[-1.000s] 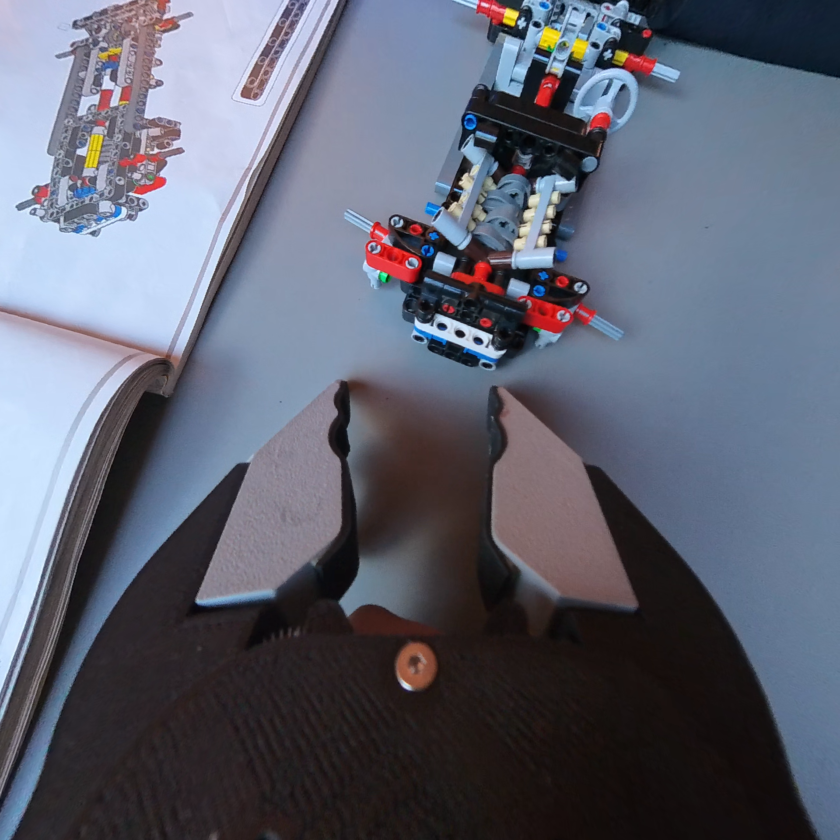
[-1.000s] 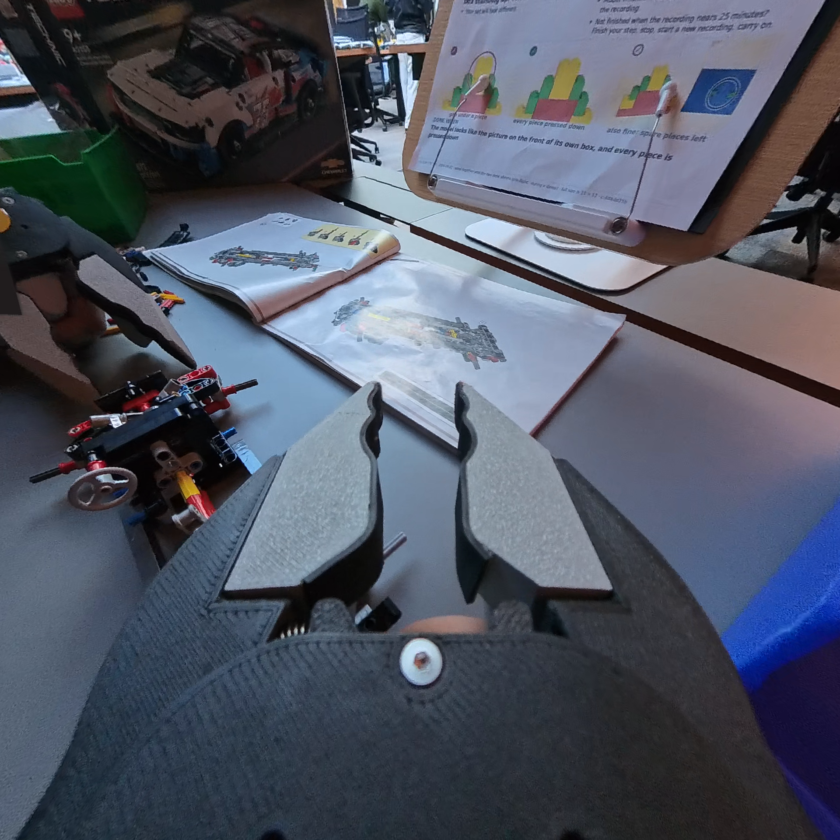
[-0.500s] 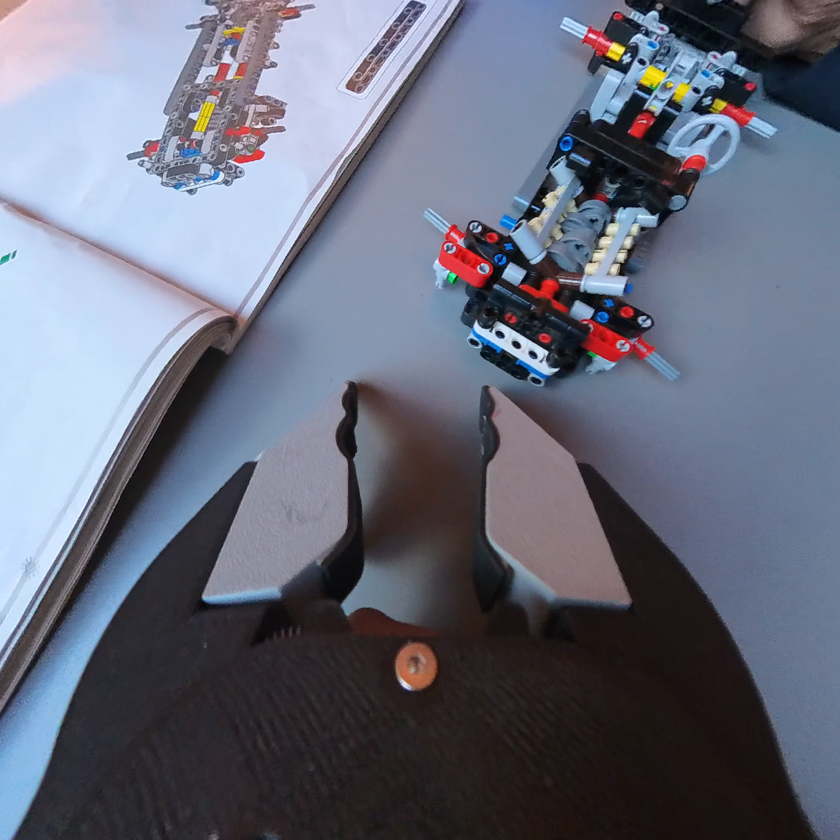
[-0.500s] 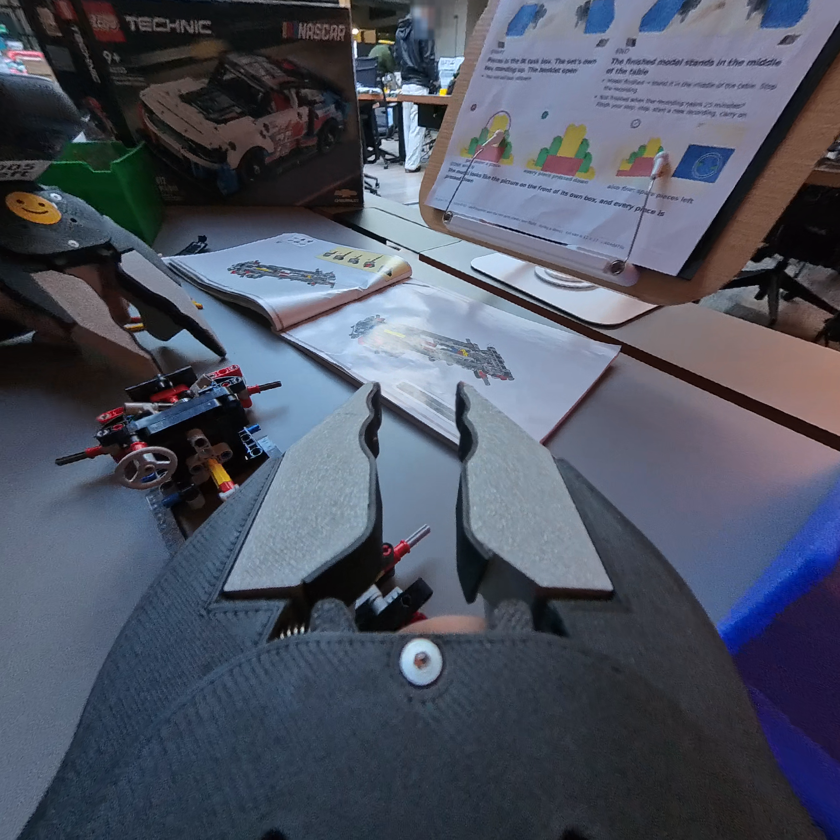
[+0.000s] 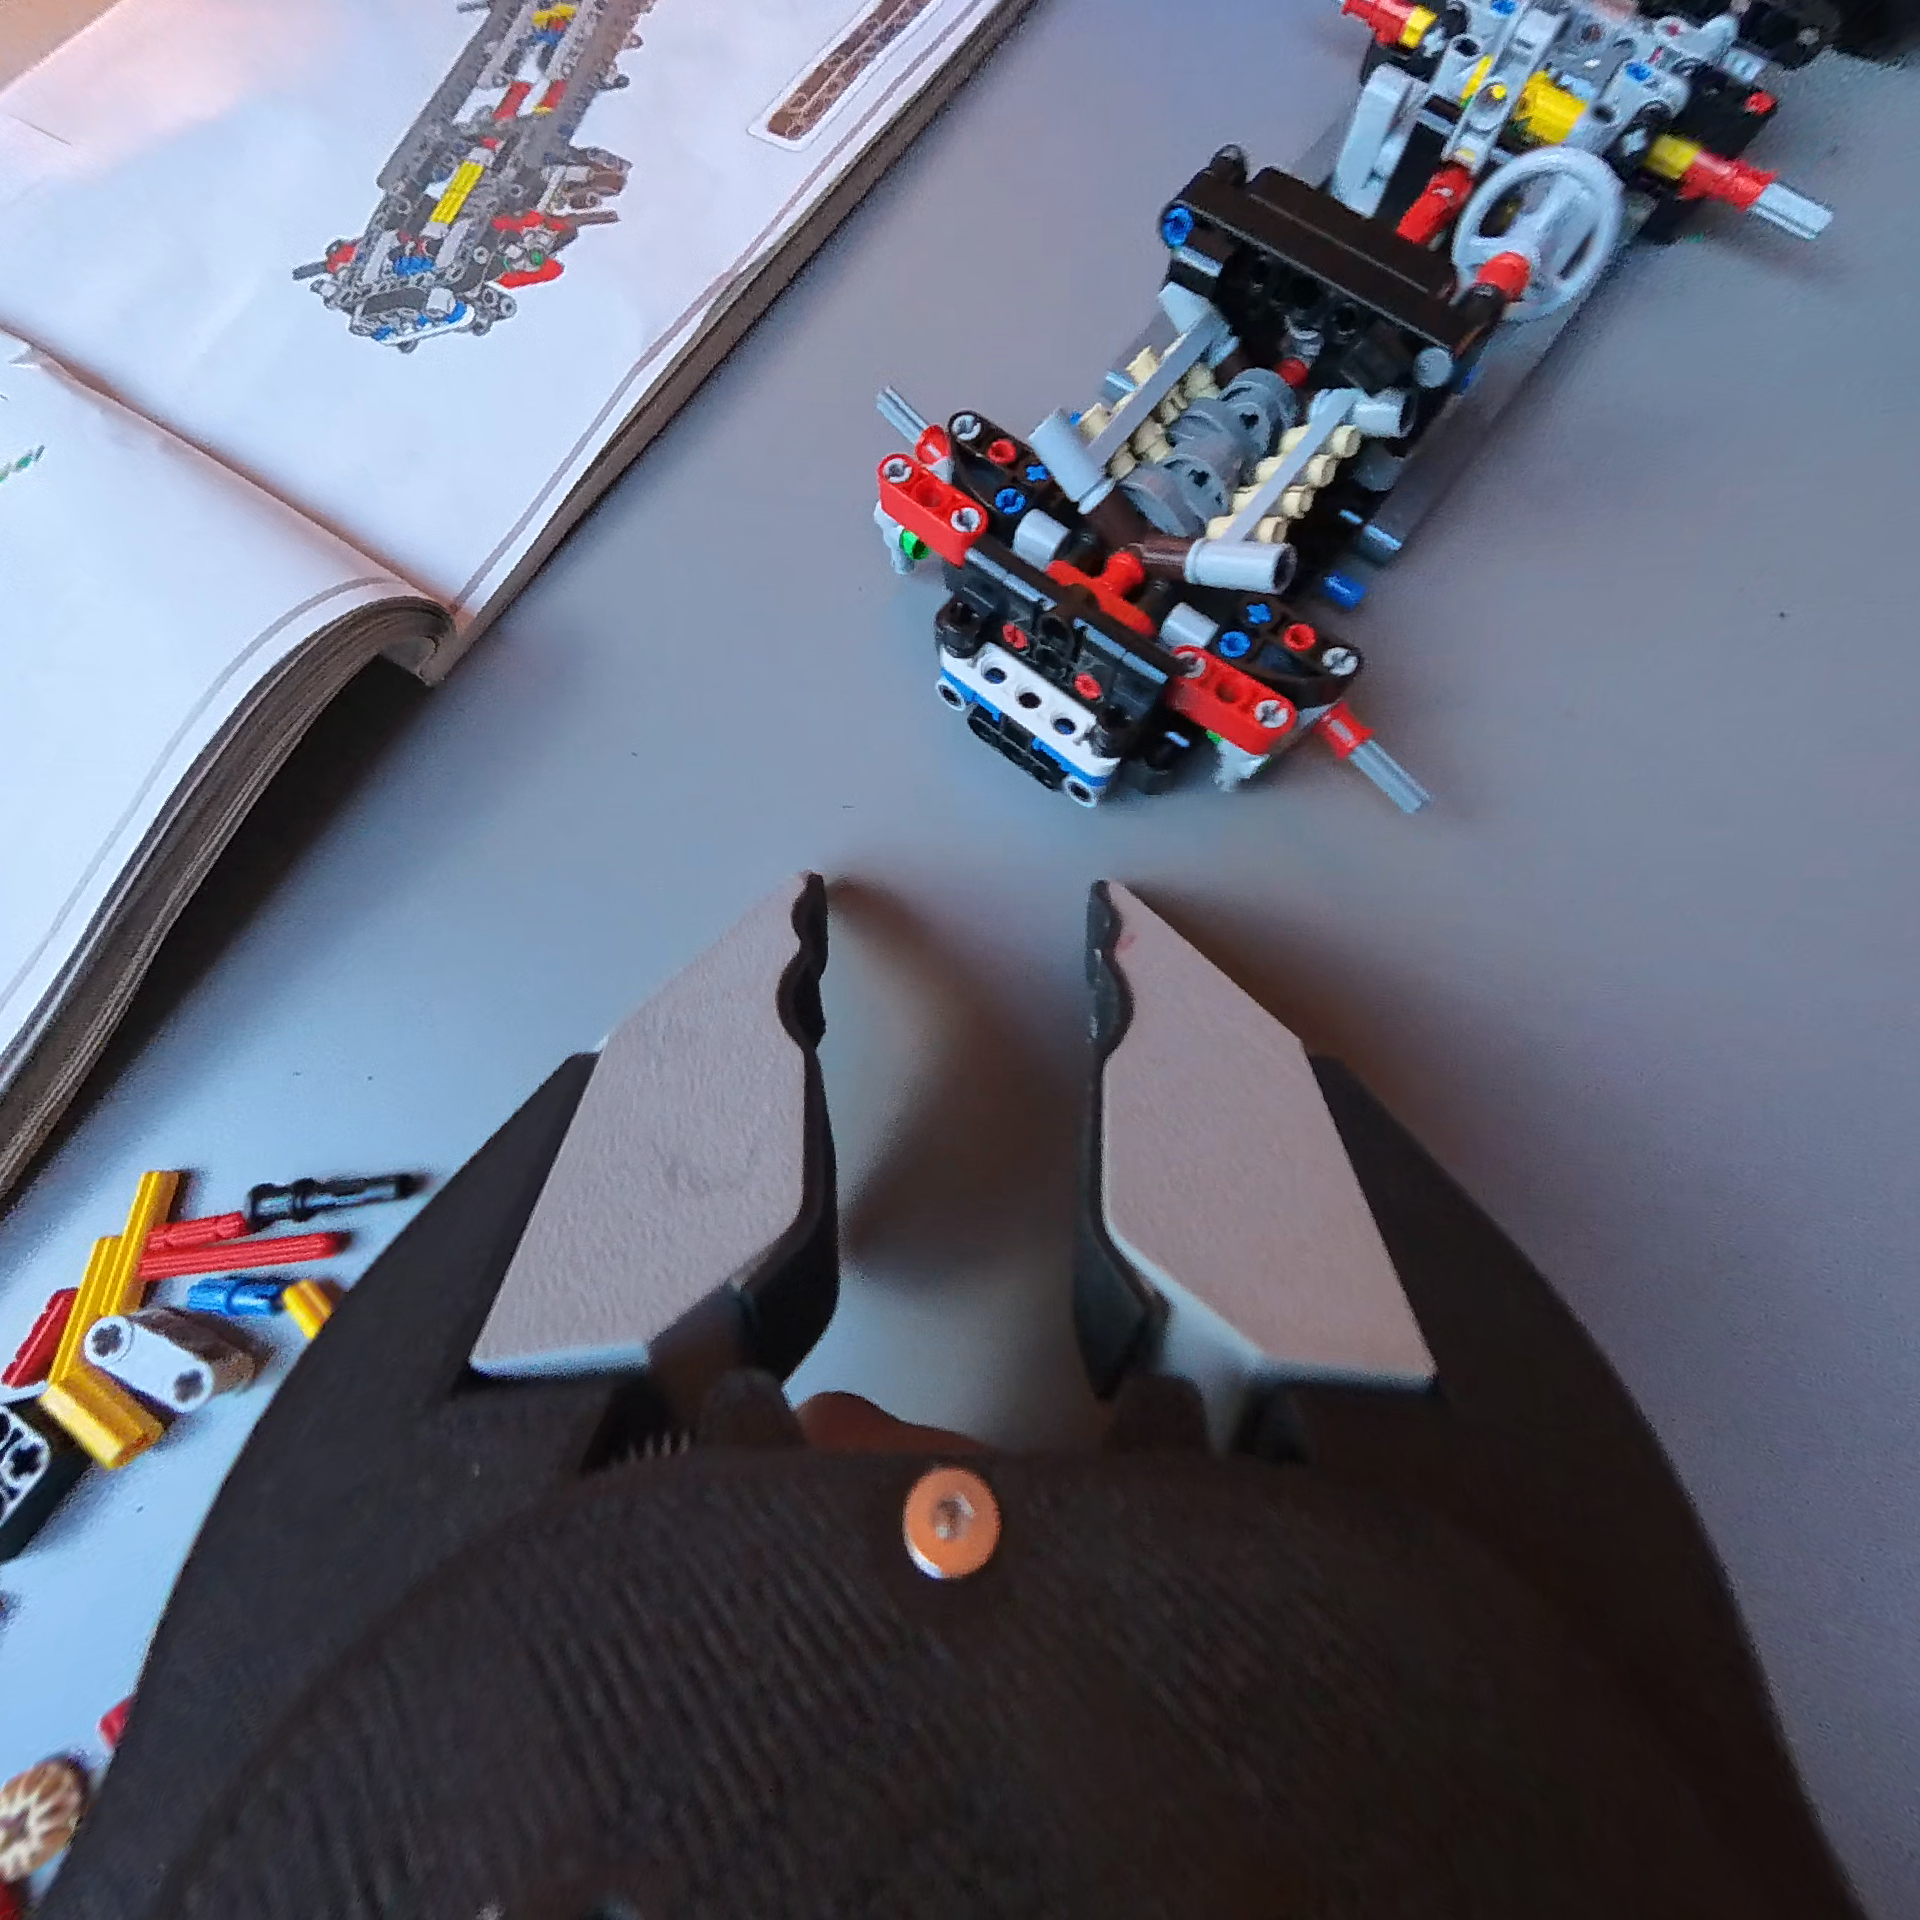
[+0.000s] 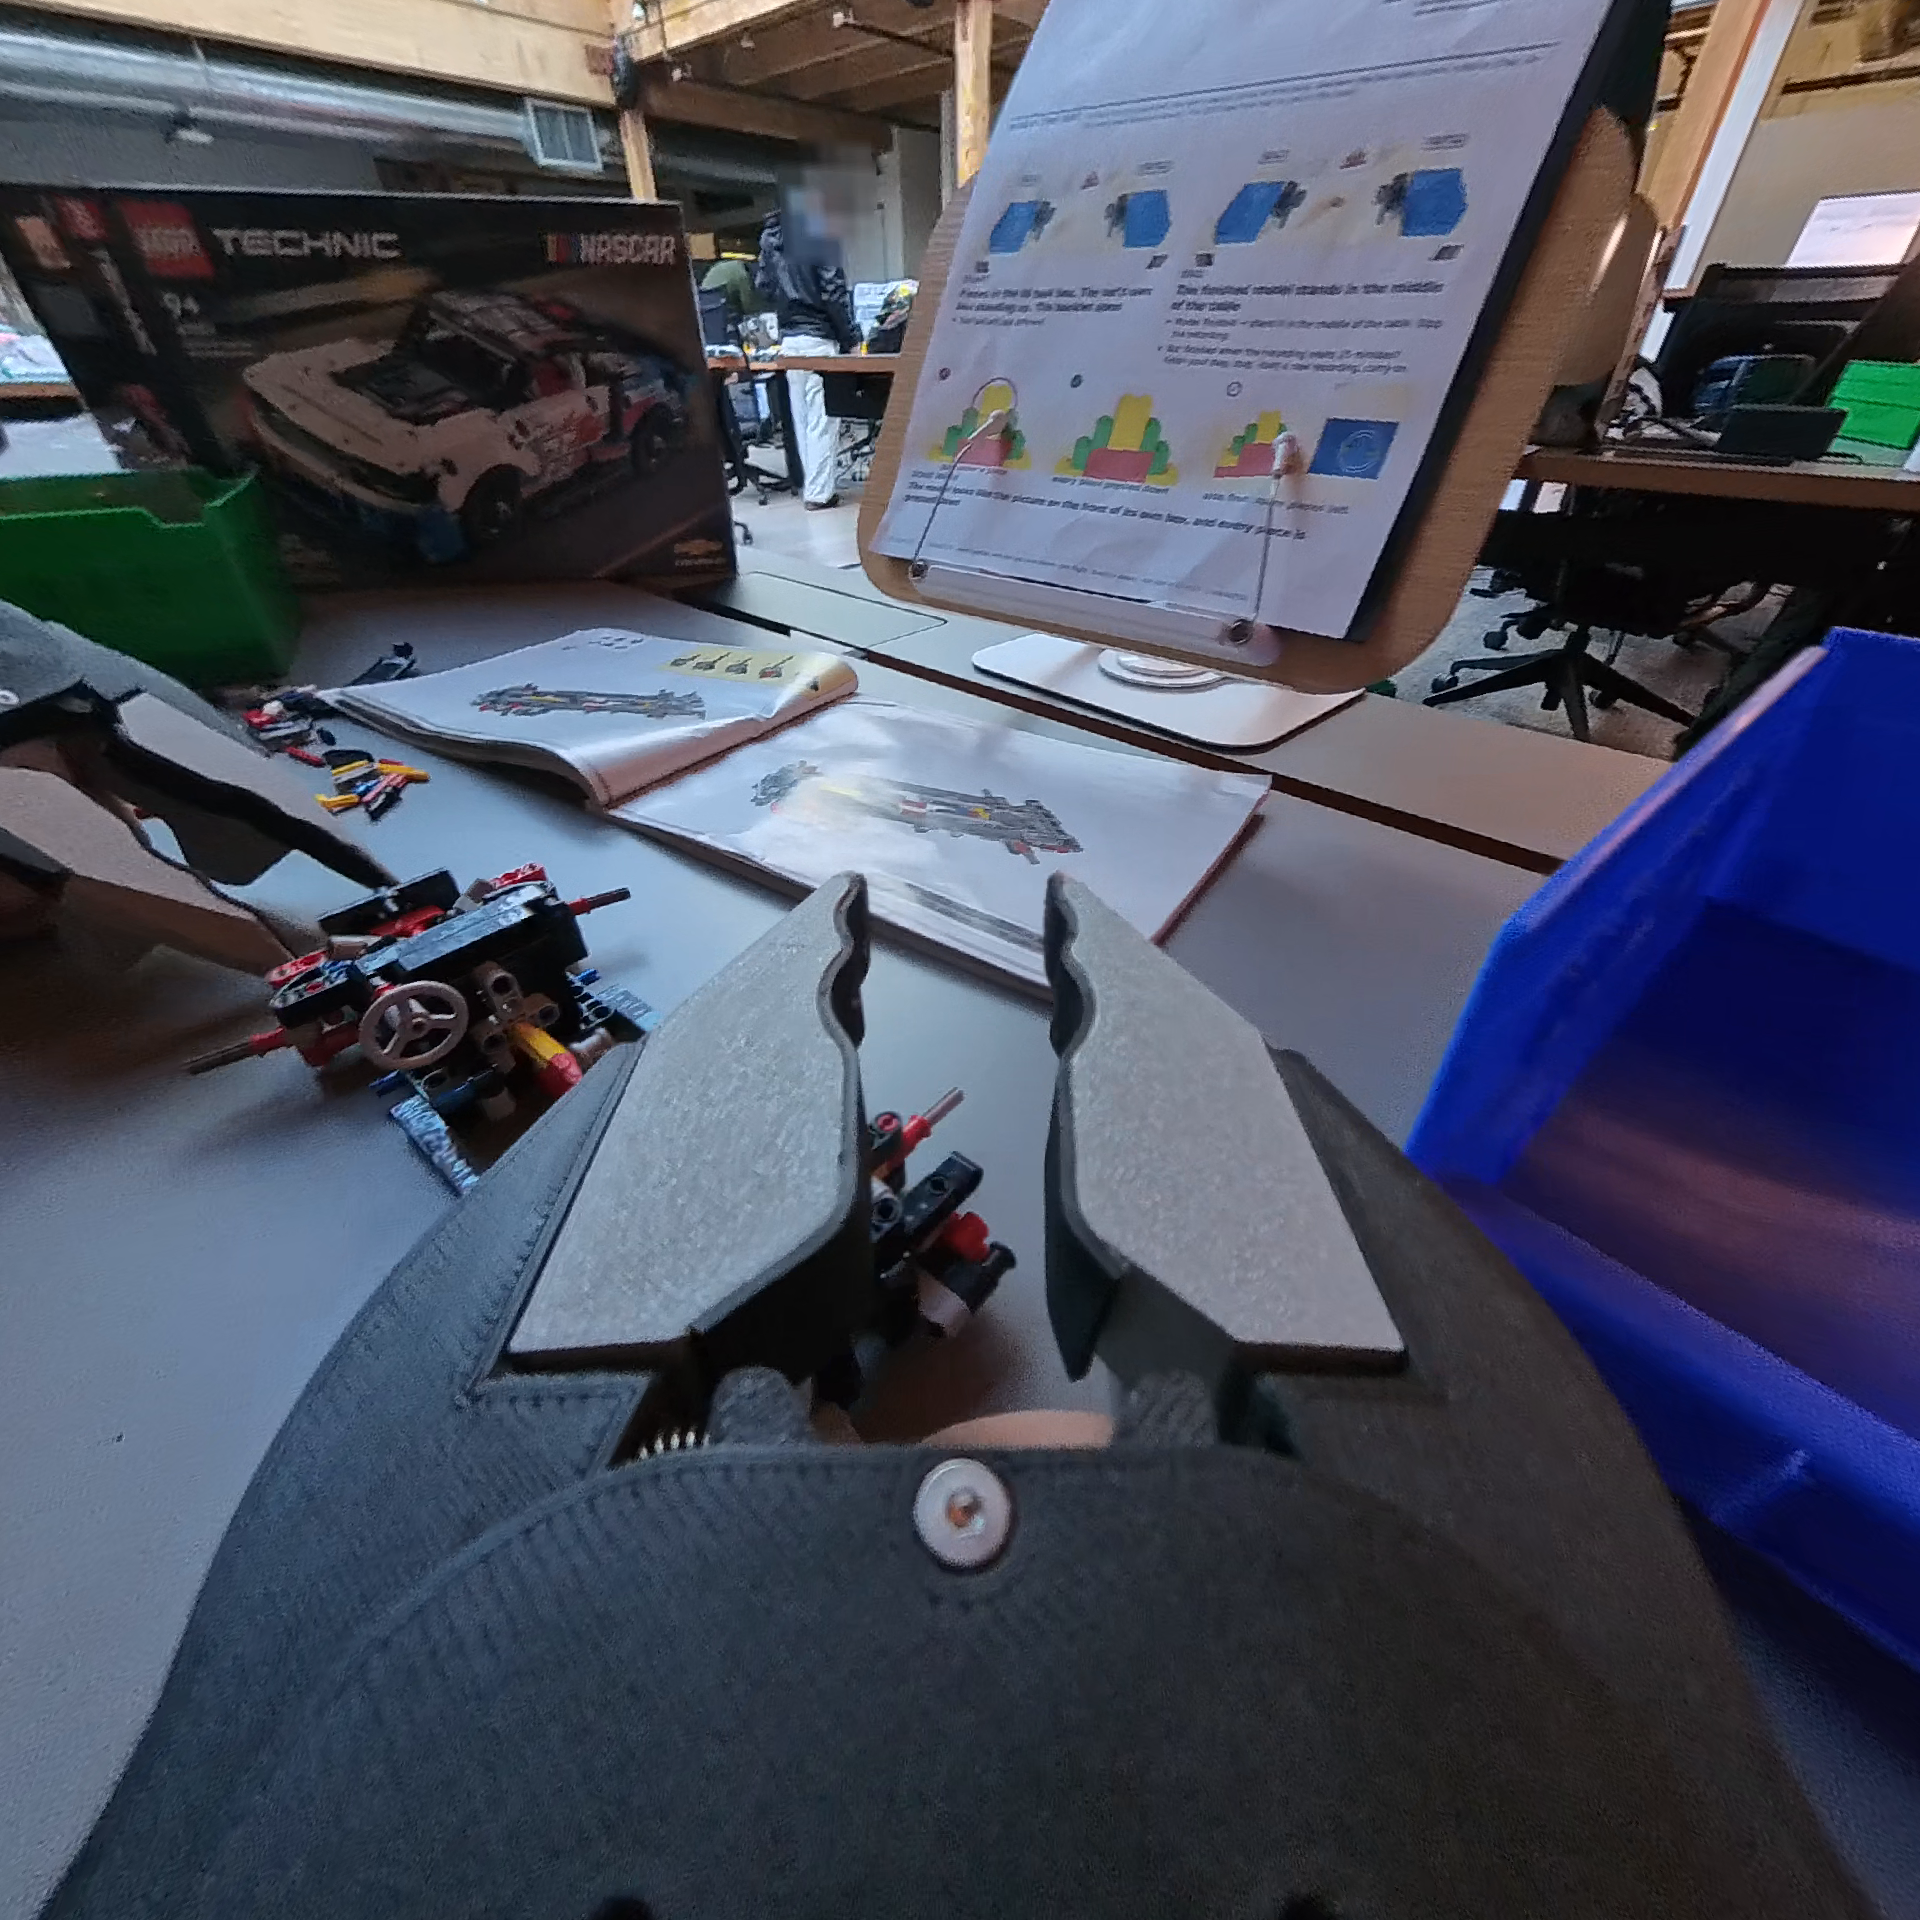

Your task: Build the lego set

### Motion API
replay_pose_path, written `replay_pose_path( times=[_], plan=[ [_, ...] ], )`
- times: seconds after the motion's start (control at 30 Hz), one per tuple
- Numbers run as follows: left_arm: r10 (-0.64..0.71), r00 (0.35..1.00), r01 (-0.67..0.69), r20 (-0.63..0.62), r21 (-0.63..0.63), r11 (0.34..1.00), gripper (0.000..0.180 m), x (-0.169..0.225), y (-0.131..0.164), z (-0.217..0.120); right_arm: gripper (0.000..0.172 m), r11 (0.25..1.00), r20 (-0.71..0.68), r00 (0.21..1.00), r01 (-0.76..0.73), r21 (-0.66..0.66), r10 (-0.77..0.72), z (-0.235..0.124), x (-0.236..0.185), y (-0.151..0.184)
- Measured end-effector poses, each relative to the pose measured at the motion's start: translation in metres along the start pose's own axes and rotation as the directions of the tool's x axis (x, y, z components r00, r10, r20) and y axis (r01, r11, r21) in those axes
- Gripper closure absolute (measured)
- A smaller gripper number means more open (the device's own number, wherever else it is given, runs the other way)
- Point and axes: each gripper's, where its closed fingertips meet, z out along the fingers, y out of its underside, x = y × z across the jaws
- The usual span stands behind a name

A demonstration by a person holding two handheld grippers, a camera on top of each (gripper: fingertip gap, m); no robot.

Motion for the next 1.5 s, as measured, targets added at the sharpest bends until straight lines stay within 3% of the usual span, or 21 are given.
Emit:
replay_pose_path(
  times=[0.13, 0.27, 0.43, 0.67, 0.83, 0.93, 1.13, 1.5],
  plan=[
    [0.113, 0.985, -0.126, 0.128, 0.099, 0.987, 0.139, 0.0, -0.013, -0.011, 0.142, 1.0, -0.01, 1.0, 0.017, -0.001, -0.017, 0.001, -0.002, 0.0],
    [0.18, 0.953, -0.237, 0.243, 0.234, 0.943, 0.14, 0.003, -0.03, -0.03, 0.141, 0.998, -0.015, 0.998, -0.058, 0.028, 0.058, 0.0, 0.008, -0.003],
    [0.229, 0.943, -0.304, 0.242, 0.342, 0.889, 0.139, 0.015, -0.04, -0.044, 0.141, 0.993, -0.003, 0.994, -0.108, 0.048, 0.109, 0.004, 0.013, -0.005],
    [0.228, 0.931, -0.328, 0.286, 0.374, 0.867, 0.143, 0.021, -0.04, -0.055, 0.152, 0.999, 0.116, 0.993, -0.023, 0.037, 0.018, 0.014, -0.018, -0.005],
    [0.171, 0.946, -0.277, 0.275, 0.411, 0.869, 0.145, 0.017, -0.043, -0.059, 0.148, 0.998, 0.147, 0.989, -0.04, 0.043, 0.034, 0.012, -0.024, -0.006],
    [0.073, 0.976, -0.165, 0.203, 0.481, 0.861, 0.145, 0.013, -0.049, -0.063, 0.143, 0.995, 0.211, 0.974, -0.091, 0.042, 0.081, 0.002, -0.031, -0.007],
    [-0.052, 0.996, -0.001, 0.077, 0.569, 0.822, 0.148, 0.003, -0.057, -0.071, 0.144, 0.999, 0.204, 0.979, 0.012, 0.032, -0.019, -0.019, -0.032, -0.002],
    [-0.031, 0.995, -0.027, 0.099, 0.538, 0.842, 0.148, 0.005, -0.058, -0.062, 0.142, 0.999, 0.216, 0.975, 0.044, 0.028, -0.049, -0.032, -0.03, -0.002]
  ],
)
